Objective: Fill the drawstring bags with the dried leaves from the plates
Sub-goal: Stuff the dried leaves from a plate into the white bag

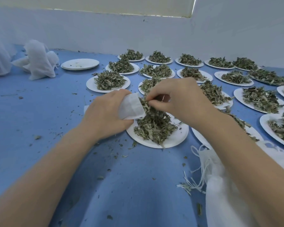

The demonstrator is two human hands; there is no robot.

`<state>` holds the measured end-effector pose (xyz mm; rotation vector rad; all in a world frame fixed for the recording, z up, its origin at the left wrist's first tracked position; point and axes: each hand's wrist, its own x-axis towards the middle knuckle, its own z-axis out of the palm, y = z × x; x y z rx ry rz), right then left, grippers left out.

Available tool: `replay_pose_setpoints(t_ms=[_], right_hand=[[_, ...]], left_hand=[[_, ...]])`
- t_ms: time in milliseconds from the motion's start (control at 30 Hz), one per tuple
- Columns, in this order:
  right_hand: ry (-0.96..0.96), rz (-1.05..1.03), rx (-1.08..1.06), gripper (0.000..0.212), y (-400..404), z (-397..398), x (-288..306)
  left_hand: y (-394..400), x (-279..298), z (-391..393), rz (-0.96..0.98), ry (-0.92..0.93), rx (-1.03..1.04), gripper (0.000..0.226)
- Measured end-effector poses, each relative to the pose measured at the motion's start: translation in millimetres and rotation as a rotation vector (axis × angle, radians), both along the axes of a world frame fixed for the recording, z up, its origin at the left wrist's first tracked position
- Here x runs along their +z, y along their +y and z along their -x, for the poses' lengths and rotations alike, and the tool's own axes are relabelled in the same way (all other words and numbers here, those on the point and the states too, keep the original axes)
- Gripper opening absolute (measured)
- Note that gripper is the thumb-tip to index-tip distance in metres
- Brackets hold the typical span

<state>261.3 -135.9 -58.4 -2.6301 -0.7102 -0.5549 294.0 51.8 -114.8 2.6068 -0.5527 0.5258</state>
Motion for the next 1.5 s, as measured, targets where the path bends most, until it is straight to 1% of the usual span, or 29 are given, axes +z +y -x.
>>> replay_pose_setpoints(t_ms=[100,167,267,367,433,467,600,667,767,800,867,900,1000,1167,1267,1367,1500], right_hand=[[0.001,-0.109,0.032,0.011,4.6,-1.4,-7.4],[0.049,-0.211,0.046,0.012,7.0,-1.9,-10.7],[0.224,-0.368,0.113,0.018,7.7,-2.1,-12.0],[0.385,-0.485,0.206,0.028,5.2,-1.3,-9.8],[0.407,-0.598,0.207,0.031,4.3,-0.8,-9.1],[0.376,-0.631,0.17,0.031,4.8,-0.6,-9.8],[0.196,-0.614,-0.013,0.035,11.9,-3.1,-18.2],[0.107,-0.525,-0.074,0.038,14.6,-5.8,-23.6],[0.009,-0.349,-0.169,0.045,15.2,-9.5,-29.8],[0.017,-0.325,-0.19,0.047,15.1,-10.1,-30.9],[0.103,-0.326,-0.202,0.049,14.1,-10.2,-30.8],[0.175,-0.361,-0.191,0.047,13.5,-9.8,-29.4],[0.399,-0.565,-0.122,0.038,11.3,-7.2,-23.6],[0.556,-0.775,-0.043,0.032,0.2,-8.9,-15.2],[0.5,-0.747,0.006,0.032,-6.0,-5.8,-11.0],[0.439,-0.747,0.063,0.022,-3.0,-3.3,-11.1],[0.316,-0.64,0.055,0.019,6.8,-3.3,-17.0]], left_hand=[[-4.2,2.2,3.1,0.032,-0.014,-0.052,0.062],[-6.5,2.6,4.9,0.062,-0.014,-0.084,0.059],[-7.7,2.8,5.6,0.114,-0.004,-0.097,0.054],[-6.4,2.1,4.0,0.138,0.003,-0.07,0.055],[-5.6,1.9,4.0,0.147,-0.004,-0.056,0.055],[-5.5,2.1,4.4,0.15,-0.008,-0.058,0.055],[-8.2,1.8,6.4,0.157,-0.024,-0.084,0.055],[-10.4,1.5,7.4,0.17,-0.055,-0.107,0.052],[-14.5,1.6,10.0,0.177,-0.112,-0.141,0.057],[-15.5,1.9,10.7,0.185,-0.122,-0.141,0.057],[-16.2,2.0,11.1,0.199,-0.132,-0.127,0.058],[-15.9,1.9,10.7,0.201,-0.133,-0.115,0.057],[-14.4,1.1,8.5,0.197,-0.102,-0.072,0.056],[-11.5,2.0,5.0,0.166,-0.064,-0.009,0.064],[-10.5,2.7,4.7,0.167,-0.068,-0.014,0.064],[-11.6,2.7,6.5,0.198,-0.097,-0.043,0.059],[-14.7,1.4,10.2,0.204,-0.13,-0.108,0.057]])
